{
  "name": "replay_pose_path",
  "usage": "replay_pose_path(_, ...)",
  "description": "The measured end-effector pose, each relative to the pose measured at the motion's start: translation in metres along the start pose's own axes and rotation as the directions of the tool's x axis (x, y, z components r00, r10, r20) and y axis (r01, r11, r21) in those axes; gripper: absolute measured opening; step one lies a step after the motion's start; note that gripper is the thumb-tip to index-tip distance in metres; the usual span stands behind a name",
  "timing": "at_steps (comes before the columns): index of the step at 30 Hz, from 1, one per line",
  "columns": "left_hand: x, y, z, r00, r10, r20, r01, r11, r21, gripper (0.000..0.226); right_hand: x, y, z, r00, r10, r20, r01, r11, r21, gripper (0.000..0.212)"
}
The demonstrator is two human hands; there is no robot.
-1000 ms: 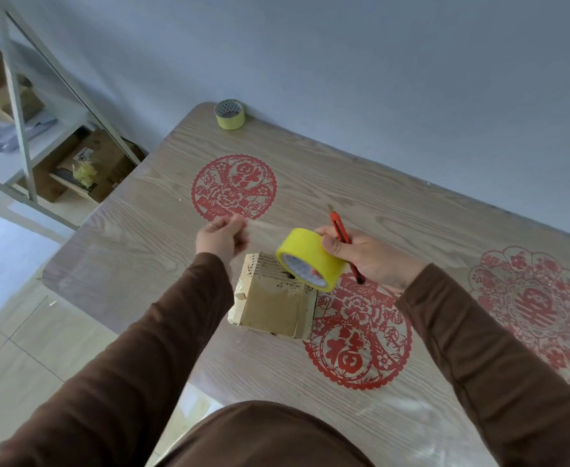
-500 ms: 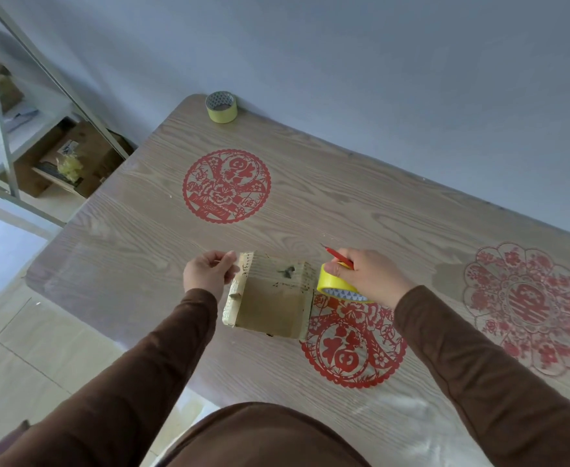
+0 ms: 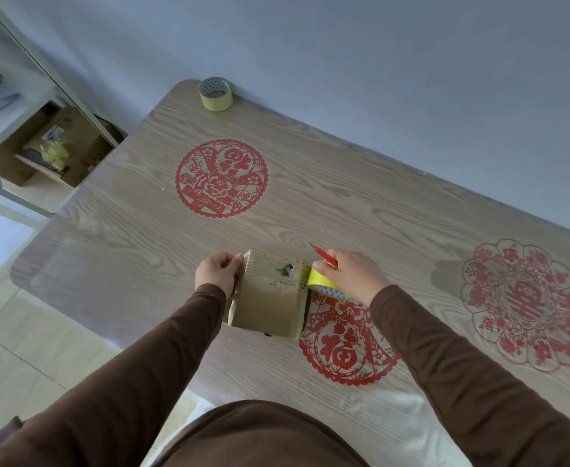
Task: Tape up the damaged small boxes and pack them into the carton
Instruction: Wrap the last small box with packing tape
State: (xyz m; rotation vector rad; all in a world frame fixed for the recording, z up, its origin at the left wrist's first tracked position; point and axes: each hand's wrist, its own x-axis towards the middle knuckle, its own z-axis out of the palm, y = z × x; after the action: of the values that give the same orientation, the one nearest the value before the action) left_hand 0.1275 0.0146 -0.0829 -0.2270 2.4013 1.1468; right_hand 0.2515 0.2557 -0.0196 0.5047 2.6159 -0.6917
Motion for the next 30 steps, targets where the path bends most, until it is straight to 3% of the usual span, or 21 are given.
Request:
replay_pose_path(5,-0.001,-0.001,0.015,0.994,0.046,0.103,-0.054,0.995,0.079,0.027,0.008,-0.006,0.008,1.0,-0.011,-0.008,0.011,1.0,0.001,0.034)
replay_pose_path(10,-0.003,-0.003,0.015,0.997,-0.027,0.069,0.019,0.992,0.124,0.039,0.01,-0.004,0.017,1.0,0.005,-0.009,-0.004,0.997,0.08,0.038)
replay_pose_path(14,-0.006,0.023,-0.001,0.969,0.242,-0.039,-0.232,0.957,0.177,0.035,0.002,-0.005,0.026,0.996,0.057,-0.067,-0.048,0.99,0.134,0.049)
replay_pose_path(17,-0.039,0.04,-0.002,0.873,0.476,-0.111,-0.423,0.849,0.316,0.055,-0.003,-0.008,0.032,0.992,0.091,-0.084,-0.073,0.978,0.197,0.045)
replay_pose_path(19,-0.07,0.038,0.011,0.889,0.454,0.058,-0.429,0.783,0.449,0.084,-0.008,-0.013,0.034,0.991,0.11,-0.082,-0.089,0.97,0.225,0.043)
replay_pose_path(21,-0.087,0.021,0.026,0.901,0.332,0.278,-0.433,0.679,0.593,0.112,-0.012,-0.02,0.036,0.986,0.142,-0.082,-0.117,0.961,0.252,0.043)
replay_pose_path(22,-0.085,0.01,0.029,0.89,0.319,0.325,-0.456,0.61,0.648,0.118,-0.015,-0.024,0.037,0.984,0.161,-0.073,-0.137,0.954,0.267,0.043)
replay_pose_path(25,-0.053,-0.001,0.013,0.791,0.466,0.396,-0.595,0.436,0.676,0.115,-0.024,-0.031,0.038,0.982,0.188,0.0,-0.174,0.91,0.377,0.045)
replay_pose_path(27,-0.028,0.006,-0.002,0.728,0.486,0.483,-0.662,0.32,0.677,0.113,-0.031,-0.032,0.04,0.978,0.191,0.083,-0.205,0.822,0.531,0.044)
replay_pose_path(30,-0.002,0.018,-0.012,0.693,0.493,0.527,-0.691,0.244,0.68,0.112,-0.045,-0.031,0.049,0.969,0.146,0.201,-0.249,0.527,0.813,0.04)
